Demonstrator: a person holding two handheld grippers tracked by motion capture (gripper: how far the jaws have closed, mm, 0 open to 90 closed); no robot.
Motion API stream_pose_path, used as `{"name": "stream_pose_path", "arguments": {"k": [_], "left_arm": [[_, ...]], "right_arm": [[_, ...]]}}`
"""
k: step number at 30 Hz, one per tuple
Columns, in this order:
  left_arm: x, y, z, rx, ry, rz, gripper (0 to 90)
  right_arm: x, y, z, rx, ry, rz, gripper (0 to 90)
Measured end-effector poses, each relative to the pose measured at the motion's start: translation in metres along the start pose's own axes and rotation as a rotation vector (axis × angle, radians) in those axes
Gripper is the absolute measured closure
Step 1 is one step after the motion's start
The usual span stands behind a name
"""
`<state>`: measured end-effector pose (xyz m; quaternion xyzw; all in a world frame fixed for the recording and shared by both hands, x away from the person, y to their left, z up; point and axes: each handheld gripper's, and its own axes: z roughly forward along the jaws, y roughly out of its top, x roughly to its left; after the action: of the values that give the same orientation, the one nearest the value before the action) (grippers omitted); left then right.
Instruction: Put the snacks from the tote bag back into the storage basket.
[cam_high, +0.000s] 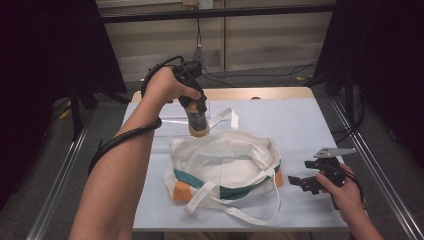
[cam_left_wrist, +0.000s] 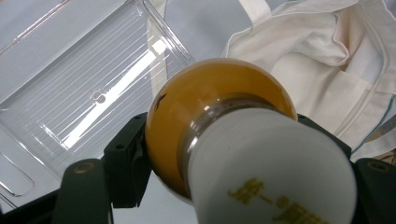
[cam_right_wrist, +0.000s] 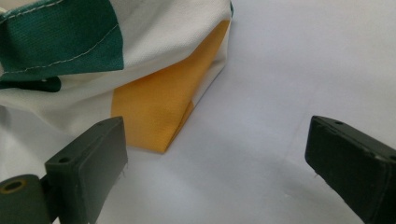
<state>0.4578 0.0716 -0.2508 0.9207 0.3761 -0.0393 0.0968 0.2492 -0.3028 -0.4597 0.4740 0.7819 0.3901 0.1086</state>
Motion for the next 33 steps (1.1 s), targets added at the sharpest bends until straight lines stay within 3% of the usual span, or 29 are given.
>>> {"name": "stream_pose_path", "arguments": {"k": [12, 33], "left_arm": [[0.002, 0.003, -0.001, -0.009, -0.003, -0.020, 29.8], [0.011, 0.009, 0.003, -0.002, 0.010, -0.015, 29.8]], "right_arm": [[-0.001, 0.000, 0.000, 0.000, 0.002, 0.008, 5.1], [-0.003, 0.000, 0.000, -0.003, 0.008, 0.008, 5.1]]}}
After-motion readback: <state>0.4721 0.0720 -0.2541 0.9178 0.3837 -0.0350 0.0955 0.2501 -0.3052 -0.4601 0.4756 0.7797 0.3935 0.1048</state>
